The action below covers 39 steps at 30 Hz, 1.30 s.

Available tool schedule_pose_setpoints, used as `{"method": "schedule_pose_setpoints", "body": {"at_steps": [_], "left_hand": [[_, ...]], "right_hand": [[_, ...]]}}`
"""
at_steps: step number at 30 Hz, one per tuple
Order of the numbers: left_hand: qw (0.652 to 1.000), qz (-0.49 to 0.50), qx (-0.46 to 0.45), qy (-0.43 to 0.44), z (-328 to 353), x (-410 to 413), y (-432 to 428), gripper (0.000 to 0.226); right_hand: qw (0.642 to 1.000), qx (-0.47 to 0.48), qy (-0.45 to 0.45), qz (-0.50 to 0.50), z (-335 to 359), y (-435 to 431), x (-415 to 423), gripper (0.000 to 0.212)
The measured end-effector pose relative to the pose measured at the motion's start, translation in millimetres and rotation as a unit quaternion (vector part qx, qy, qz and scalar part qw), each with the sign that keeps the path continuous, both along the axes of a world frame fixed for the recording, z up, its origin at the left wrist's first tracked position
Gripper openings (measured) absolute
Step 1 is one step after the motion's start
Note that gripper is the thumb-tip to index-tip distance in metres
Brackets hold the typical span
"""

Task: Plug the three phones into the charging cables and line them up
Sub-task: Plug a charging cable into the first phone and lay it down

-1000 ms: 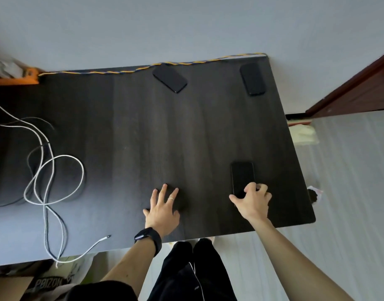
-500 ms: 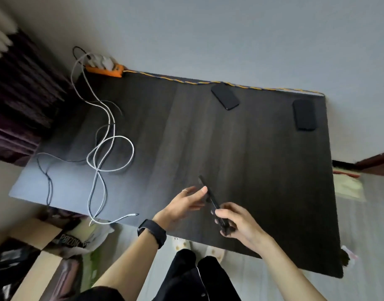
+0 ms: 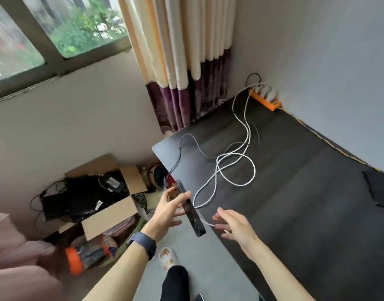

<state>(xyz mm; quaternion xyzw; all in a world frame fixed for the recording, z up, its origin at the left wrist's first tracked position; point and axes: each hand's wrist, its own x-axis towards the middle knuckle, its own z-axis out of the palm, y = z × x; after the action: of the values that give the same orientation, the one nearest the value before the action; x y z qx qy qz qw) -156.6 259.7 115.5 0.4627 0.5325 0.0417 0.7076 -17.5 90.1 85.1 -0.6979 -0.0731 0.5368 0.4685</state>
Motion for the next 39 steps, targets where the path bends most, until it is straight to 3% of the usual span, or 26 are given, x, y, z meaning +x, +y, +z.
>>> {"method": "schedule_pose_setpoints", "body": {"at_steps": [3,8,11,13,15,19,22,24,26,28,30,32,34,39], "left_hand": [[0.997,0.068,-0.004,-0.024,2.4,-34.2,69.8,0.087],[0.991,0.121,-0.031,-0.049,3.8,-68.1,172.1,0.063],[0.984,0.156,-0.052,-0.061,7.0,-73.8,223.3,0.061],[0.978,0.178,-0.073,-0.074,5.5,-74.8,246.6,0.045],[0.97,0.203,-0.104,-0.089,0.0,-73.3,267.5,0.026],[0.954,0.233,-0.158,-0.105,-27.0,-73.6,296.7,0.031],[0.95,0.242,-0.175,-0.09,-41.6,-73.8,318.2,0.041],[0.946,0.249,-0.192,-0.08,-49.1,-73.4,332.2,0.041],[0.942,0.249,-0.215,-0.068,-57.0,-74.4,341.4,0.045],[0.935,0.248,-0.244,-0.063,-66.8,-74.8,351.3,0.051],[0.93,0.248,-0.267,-0.059,-75.5,-71.8,361.5,0.056],[0.922,0.241,-0.295,-0.072,-82.4,-66.6,366.1,0.059],[0.913,0.222,-0.327,-0.096,-84.2,-58.4,367.3,0.062],[0.904,0.152,-0.368,-0.159,-79.2,-17.8,391.6,0.065]], "right_hand": [[0.999,-0.037,-0.032,0.018,-9.1,64.5,-8.0,0.028],[0.99,-0.078,-0.109,0.053,-33.2,151.0,-26.7,0.017],[0.958,-0.108,-0.216,0.156,-42.3,200.4,-38.5,0.014],[0.886,-0.116,-0.347,0.286,-49.1,230.3,-49.4,0.026],[0.78,-0.104,-0.456,0.416,-61.1,263.6,-57.6,0.039],[0.621,-0.175,-0.5,0.578,-86.0,315.7,-59.5,0.069],[0.533,-0.22,-0.522,0.628,-98.1,344.9,-51.3,0.062],[0.515,-0.213,-0.516,0.651,-102.0,360.3,-45.5,0.042],[0.58,-0.19,-0.504,0.611,-100.4,369.3,-41.5,0.029],[0.708,-0.163,-0.481,0.491,-95.1,373.7,-35.6,0.02],[0.832,-0.135,-0.403,0.357,-86.4,376.3,-27.0,0.02],[0.917,-0.099,-0.302,0.24,-72.4,375.4,-19.8,0.017],[0.957,-0.065,-0.239,0.148,-58.2,370.9,-17.7,0.014],[0.976,-0.021,-0.216,0.015,-34.1,367.5,-18.2,0.017]]}}
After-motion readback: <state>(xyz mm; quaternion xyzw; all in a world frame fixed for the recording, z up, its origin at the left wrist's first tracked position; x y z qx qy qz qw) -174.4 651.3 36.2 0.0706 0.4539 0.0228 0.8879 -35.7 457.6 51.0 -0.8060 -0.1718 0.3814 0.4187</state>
